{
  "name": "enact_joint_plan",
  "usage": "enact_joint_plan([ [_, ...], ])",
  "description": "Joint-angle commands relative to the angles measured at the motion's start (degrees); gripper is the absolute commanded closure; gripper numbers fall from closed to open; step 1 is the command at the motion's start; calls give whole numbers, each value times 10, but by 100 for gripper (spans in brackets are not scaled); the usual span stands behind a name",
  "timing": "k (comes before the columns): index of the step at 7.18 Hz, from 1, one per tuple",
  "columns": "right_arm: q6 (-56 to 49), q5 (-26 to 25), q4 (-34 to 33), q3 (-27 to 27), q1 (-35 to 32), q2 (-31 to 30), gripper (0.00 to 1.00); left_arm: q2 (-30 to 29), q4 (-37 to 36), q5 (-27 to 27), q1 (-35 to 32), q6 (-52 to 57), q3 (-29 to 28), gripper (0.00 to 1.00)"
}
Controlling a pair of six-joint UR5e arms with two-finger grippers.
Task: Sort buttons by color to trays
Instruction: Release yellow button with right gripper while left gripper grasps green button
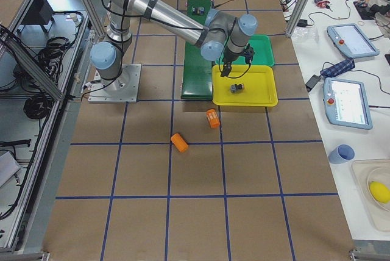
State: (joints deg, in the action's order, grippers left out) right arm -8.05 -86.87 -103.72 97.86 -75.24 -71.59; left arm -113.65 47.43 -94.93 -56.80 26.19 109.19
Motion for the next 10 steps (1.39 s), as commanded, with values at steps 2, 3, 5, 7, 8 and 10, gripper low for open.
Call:
enact_joint_plan([
  [2, -9, 53, -18, 106, -1, -77, 3, -24, -19, -5, 0, 9, -2, 83],
  [3, -11, 72, -20, 129, -1, -92, 2, -25, -19, -3, -1, 9, -2, 100],
  [5, -10, 86, -38, 153, -1, -108, 0, -19, -11, 3, -10, 11, -11, 100],
  [7, -3, 97, -60, 156, -1, -106, 0, 11, 24, 11, -39, 1, -24, 100],
  [8, -4, 97, -62, 161, -1, -105, 0, 27, 74, 13, -69, -24, -48, 100],
  [10, -9, 96, -89, 163, 0, -101, 0, 53, 158, 36, -168, -170, -93, 100],
])
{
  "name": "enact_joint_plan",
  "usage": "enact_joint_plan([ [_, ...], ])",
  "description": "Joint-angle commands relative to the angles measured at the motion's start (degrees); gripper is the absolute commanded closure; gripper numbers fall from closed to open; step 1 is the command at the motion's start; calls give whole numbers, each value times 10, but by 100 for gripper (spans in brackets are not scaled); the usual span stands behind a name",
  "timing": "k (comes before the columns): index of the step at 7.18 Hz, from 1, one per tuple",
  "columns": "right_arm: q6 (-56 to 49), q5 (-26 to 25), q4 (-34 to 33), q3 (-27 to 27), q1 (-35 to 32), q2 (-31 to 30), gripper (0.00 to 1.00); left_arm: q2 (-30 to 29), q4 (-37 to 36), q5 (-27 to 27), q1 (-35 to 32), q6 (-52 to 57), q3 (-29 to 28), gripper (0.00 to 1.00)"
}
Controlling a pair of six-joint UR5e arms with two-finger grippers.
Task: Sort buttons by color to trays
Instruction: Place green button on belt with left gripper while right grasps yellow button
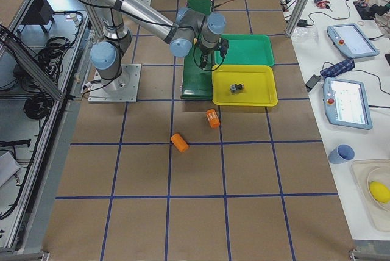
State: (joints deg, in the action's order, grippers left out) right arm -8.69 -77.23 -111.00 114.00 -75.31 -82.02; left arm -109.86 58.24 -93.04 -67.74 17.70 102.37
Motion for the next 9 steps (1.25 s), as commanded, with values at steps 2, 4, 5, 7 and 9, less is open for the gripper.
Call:
enact_joint_plan([
  [2, -3, 1, -17, 7, 1, 5, 0, 41, 80, 44, -120, -181, -18, 100],
  [4, -3, 1, -17, 10, 1, 5, 0, 55, 89, 52, -190, -188, 7, 100],
  [5, -3, 1, -18, 14, 1, 5, 0, 61, 89, 58, -194, -187, 26, 100],
  [7, 0, 1, -25, 14, 1, 5, 0, 64, 80, 61, -196, -179, 52, 100],
  [9, 3, 1, -25, 15, 1, 5, 0, 62, 80, 65, -199, -187, 54, 89],
])
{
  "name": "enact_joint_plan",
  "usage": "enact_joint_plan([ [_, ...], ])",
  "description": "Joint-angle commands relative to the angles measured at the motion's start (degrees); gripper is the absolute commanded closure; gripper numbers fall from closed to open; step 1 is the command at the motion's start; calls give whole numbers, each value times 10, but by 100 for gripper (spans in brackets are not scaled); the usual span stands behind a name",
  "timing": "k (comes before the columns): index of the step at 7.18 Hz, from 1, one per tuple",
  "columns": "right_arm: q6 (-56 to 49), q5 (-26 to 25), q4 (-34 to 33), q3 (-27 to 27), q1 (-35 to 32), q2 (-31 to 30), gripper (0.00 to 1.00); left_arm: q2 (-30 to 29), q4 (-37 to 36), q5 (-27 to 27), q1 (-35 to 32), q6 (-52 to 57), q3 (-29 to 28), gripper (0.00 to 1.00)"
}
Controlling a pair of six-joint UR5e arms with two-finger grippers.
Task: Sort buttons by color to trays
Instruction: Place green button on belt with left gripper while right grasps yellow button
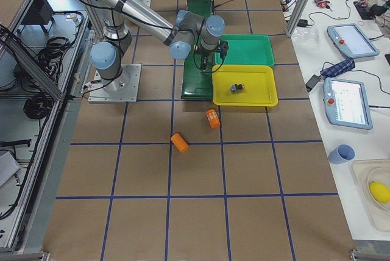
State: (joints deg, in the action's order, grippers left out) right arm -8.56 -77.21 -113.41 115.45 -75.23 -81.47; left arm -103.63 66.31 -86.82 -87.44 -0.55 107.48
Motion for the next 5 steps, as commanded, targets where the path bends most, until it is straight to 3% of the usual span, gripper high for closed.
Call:
enact_joint_plan([
  [1, 0, 0, 0, 1, 0, 0, 0, 3, 2, 7, -2, -2, 7, 85],
  [2, -4, 0, -1, 11, 0, 0, 0, 7, 3, 7, -2, -3, 13, 77],
  [3, -12, -1, -3, 9, 0, 0, 0, 11, 3, 7, -2, -3, 17, 56],
  [4, -41, -7, -4, 9, 0, 0, 0, 11, 6, 5, -1, -3, 15, 1],
  [5, -42, -6, -4, 7, 0, 0, 0, 11, 7, 6, -1, -3, 15, 0],
])
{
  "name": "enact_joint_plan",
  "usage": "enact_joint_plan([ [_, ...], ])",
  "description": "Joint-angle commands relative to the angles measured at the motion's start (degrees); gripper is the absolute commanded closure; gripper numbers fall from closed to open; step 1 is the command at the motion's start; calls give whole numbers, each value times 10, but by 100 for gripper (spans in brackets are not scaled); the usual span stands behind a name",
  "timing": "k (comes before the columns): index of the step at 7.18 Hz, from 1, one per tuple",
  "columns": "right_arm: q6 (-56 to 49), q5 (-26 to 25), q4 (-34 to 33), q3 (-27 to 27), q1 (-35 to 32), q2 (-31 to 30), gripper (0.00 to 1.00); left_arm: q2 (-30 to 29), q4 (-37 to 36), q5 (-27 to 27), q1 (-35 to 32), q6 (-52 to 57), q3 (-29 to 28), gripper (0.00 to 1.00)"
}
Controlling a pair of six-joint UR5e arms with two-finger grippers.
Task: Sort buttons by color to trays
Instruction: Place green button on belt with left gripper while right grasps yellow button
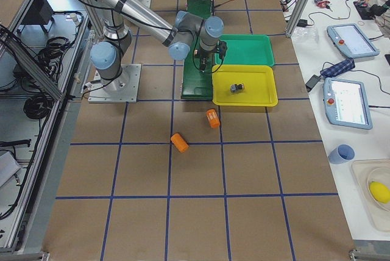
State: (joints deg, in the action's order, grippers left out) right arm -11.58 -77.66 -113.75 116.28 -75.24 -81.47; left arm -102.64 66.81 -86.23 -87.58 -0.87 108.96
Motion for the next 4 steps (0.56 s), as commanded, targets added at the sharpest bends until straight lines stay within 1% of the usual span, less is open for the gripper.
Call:
enact_joint_plan([
  [1, -12, -3, -1, -3, 0, -1, 0, 2, 3, -1, 0, 4, -3, 0],
  [3, -11, -1, -1, -2, 0, 0, 0, 16, 13, -5, 0, 3, -12, 0],
  [4, -10, 0, -1, -2, 0, 0, 0, 26, 32, -6, 3, 4, -38, 0],
])
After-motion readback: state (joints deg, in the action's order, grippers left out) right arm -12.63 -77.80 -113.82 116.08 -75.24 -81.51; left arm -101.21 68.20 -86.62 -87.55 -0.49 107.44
